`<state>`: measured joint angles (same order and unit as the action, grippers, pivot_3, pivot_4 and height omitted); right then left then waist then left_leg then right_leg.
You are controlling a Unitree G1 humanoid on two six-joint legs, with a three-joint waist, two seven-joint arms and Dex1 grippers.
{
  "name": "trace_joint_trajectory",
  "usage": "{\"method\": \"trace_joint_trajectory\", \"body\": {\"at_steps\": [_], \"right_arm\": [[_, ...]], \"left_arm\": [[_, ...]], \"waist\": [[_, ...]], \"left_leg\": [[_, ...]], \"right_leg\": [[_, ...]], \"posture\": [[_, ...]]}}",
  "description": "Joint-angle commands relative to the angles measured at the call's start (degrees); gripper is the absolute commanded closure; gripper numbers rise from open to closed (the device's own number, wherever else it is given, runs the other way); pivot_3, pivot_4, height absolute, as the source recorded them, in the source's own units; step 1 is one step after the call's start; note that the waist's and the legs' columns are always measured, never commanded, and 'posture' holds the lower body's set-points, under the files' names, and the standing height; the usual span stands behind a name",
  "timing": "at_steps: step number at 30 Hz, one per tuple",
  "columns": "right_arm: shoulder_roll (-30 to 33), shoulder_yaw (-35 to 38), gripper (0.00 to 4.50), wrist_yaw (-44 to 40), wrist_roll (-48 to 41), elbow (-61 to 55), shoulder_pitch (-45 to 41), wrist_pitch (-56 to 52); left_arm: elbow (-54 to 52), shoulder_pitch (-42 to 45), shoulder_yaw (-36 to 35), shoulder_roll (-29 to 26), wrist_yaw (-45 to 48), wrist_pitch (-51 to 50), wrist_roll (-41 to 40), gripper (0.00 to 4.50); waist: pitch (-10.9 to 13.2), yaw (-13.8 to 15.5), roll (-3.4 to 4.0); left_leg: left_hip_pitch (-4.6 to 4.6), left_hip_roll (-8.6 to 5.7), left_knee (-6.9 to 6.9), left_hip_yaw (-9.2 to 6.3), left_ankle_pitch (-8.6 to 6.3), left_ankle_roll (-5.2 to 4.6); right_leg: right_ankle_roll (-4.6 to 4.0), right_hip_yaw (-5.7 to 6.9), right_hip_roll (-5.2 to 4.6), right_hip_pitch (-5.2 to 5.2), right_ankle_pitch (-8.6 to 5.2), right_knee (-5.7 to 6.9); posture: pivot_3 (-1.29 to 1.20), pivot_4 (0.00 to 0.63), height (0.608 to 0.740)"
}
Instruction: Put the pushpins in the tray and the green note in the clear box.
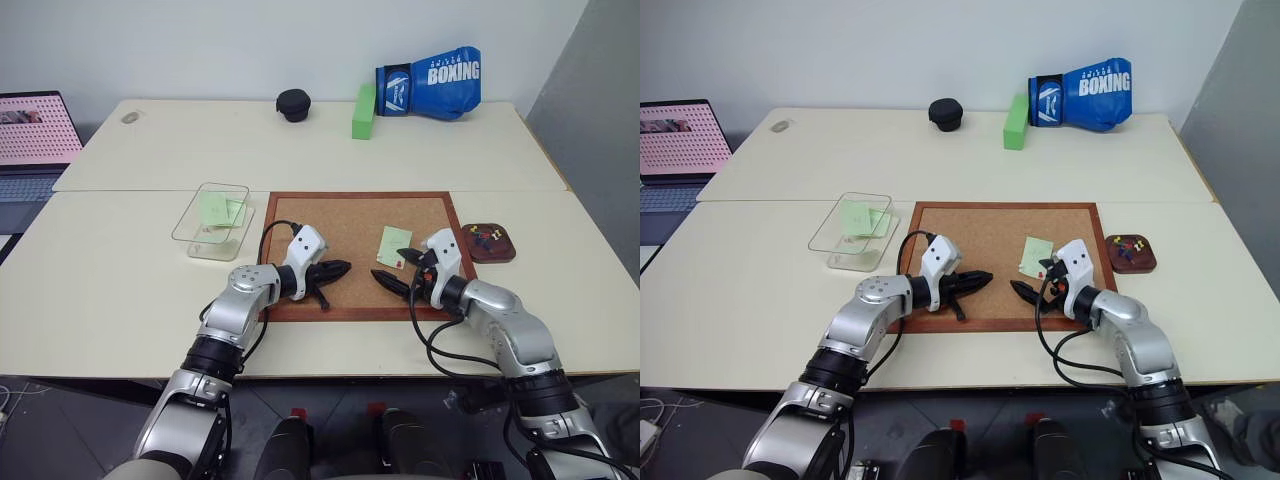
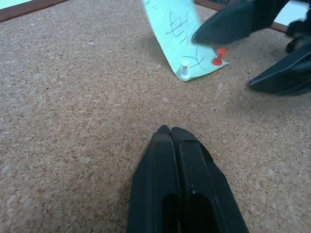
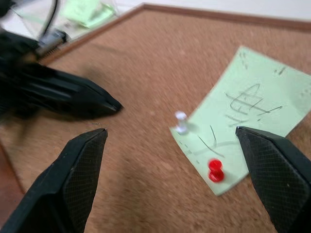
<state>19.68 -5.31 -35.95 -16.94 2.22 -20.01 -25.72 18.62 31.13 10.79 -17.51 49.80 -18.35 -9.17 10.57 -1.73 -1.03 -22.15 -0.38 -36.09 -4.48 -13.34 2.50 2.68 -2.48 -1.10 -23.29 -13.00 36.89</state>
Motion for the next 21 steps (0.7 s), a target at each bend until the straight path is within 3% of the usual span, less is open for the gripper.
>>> {"method": "trace_joint_trajectory", "body": {"at_steps": [1,21], "right_arm": [[-0.34,0.87,0.5,0.29,0.7,0.29,-1.79,2.0],[0.37,0.84,4.38,1.22,4.17,2.01,-0.94,5.01]], "left_arm": [[0.1,-1.01,1.25,0.11,0.56,-1.03,0.61,4.5],[0.81,-0.63,1.09,0.46,0.01,-0.41,0.83,4.5]], "waist": [[0.0,-0.05,0.0],[0.0,-0.05,0.0]], "left_leg": [[0.0,0.0,0.0,0.0,0.0,0.0],[0.01,0.0,0.0,0.0,0.0,0.0]], "right_leg": [[0.0,0.0,0.0,0.0,0.0,0.0],[0.0,0.0,0.0,0.0,0.0,0.01]], "posture": [[0.0,0.15,0.74],[0.0,0.15,0.74]]}}
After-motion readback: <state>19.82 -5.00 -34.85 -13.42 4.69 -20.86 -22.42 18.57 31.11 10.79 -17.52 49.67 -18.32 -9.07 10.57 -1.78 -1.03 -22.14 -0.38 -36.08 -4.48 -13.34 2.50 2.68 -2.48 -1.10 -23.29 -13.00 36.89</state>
